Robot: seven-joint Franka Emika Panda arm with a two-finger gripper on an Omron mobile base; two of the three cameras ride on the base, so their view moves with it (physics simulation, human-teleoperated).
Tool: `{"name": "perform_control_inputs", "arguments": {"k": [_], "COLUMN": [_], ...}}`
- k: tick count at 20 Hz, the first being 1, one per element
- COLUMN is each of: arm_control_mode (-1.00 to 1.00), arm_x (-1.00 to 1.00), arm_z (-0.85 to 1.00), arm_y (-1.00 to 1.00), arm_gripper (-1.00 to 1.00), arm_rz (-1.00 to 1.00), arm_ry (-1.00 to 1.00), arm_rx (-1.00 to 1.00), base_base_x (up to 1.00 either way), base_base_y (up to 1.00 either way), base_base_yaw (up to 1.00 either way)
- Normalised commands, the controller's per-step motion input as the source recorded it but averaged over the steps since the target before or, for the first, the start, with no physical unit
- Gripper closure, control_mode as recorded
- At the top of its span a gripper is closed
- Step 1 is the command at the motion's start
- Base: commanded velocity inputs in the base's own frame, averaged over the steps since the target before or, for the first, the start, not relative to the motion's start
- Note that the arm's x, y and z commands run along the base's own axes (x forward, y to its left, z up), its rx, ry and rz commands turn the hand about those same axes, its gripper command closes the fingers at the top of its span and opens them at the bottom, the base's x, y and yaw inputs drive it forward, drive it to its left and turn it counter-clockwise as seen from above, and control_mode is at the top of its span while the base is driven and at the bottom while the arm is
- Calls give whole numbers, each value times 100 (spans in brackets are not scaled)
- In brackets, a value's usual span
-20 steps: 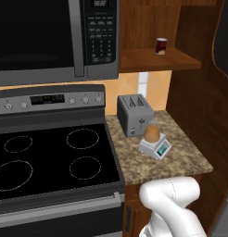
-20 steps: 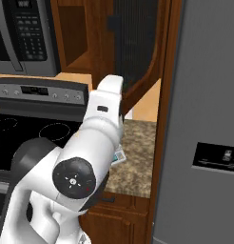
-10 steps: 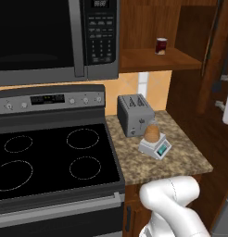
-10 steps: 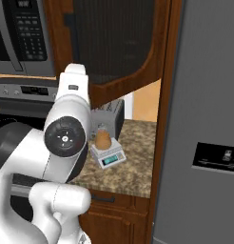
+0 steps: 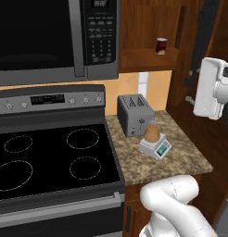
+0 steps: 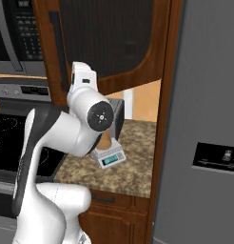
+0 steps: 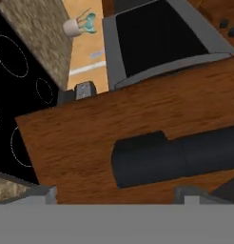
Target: Pick the honey bottle and place it on the digital scale for weighing, and close the cabinet.
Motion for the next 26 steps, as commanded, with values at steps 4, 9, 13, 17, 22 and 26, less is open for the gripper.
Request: {"name": "perform_control_inputs", "arguments": {"k": [4, 9, 13, 17, 22, 26], "arm_control_mode": [-100, -100, -100, -100, -100, -100], "arm_x": [100, 100, 100, 100, 86, 75], "arm_z": [-4, 0, 0, 0, 0, 0], "arm_y": [15, 51, 42, 0, 0, -6], "arm_gripper": [-100, -100, -100, -100, -100, -100], "arm_rz": [13, 0, 0, 0, -5, -12], "arm_ry": [-6, -4, 0, 0, -5, -12], "arm_rx": [1, 0, 0, 0, 0, 0], "base_base_x": [0, 0, 0, 0, 0, 0], "base_base_y": [0, 0, 0, 0, 0, 0], "base_base_yaw": [0, 0, 0, 0, 0, 0]}}
